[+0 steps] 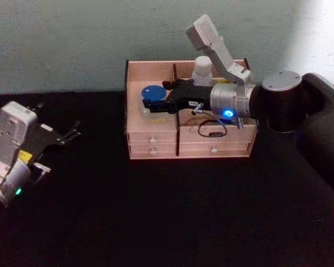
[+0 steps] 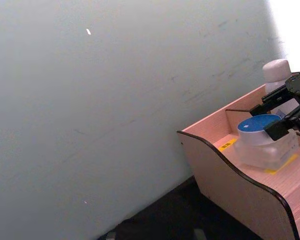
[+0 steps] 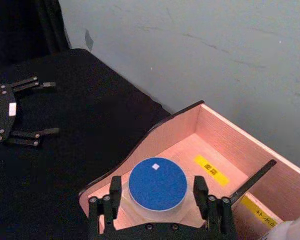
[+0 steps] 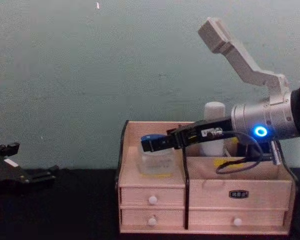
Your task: Pick up the facial cleanser and watermelon frost from the table and place them into the tiered storage box.
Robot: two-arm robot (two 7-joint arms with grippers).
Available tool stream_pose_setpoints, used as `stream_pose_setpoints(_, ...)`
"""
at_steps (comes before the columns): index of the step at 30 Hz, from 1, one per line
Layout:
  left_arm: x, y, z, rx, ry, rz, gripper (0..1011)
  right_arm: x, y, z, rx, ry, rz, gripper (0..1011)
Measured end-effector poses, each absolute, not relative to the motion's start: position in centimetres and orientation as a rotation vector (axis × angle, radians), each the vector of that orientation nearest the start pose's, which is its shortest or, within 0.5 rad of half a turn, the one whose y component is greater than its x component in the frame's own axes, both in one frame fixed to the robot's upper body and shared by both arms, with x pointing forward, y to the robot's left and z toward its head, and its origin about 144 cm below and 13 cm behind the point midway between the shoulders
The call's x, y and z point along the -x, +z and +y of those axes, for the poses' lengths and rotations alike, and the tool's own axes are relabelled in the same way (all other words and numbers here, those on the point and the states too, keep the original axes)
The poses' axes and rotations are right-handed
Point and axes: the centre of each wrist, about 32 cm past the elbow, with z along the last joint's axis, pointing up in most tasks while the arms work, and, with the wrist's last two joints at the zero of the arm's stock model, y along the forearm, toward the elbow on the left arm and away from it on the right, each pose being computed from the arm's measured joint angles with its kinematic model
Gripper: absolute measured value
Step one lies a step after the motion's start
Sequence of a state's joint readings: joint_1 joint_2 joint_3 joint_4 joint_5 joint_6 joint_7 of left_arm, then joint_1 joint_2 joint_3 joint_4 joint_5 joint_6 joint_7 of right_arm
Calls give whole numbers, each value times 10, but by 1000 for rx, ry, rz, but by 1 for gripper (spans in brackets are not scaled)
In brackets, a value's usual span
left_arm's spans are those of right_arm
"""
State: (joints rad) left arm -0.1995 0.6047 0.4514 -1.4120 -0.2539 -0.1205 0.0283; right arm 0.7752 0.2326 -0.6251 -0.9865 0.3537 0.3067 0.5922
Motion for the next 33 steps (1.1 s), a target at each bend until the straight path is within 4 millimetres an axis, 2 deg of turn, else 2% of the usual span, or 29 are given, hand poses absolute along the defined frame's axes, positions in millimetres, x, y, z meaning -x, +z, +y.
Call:
stream_pose_setpoints(3, -489, 1140, 310, -305, 1248, -285, 1001, -635, 1237, -183, 361, -651, 99, 982)
stream_pose_setpoints(5, -489, 1140, 310, -305, 1248, -285, 1001, -635, 1237, -183, 361, -651, 99, 1003)
stream_pose_setpoints(15, -489, 1140, 310, -304, 1248, -285, 1001, -633, 1238, -184, 357, -651, 91, 1002)
stream_pose_setpoints(21, -489, 1140, 310, -305, 1248, -285, 1001, -618, 1249, -191, 324, -665, 64, 1002)
stream_pose_setpoints(27, -489, 1140, 310, -305, 1248, -285, 1001, -596, 1264, -208, 310, -651, 68, 1003)
stream_pose_setpoints(33, -489, 1140, 310, -304, 1248, -285, 1001, -573, 1274, -244, 326, -583, 135, 1002)
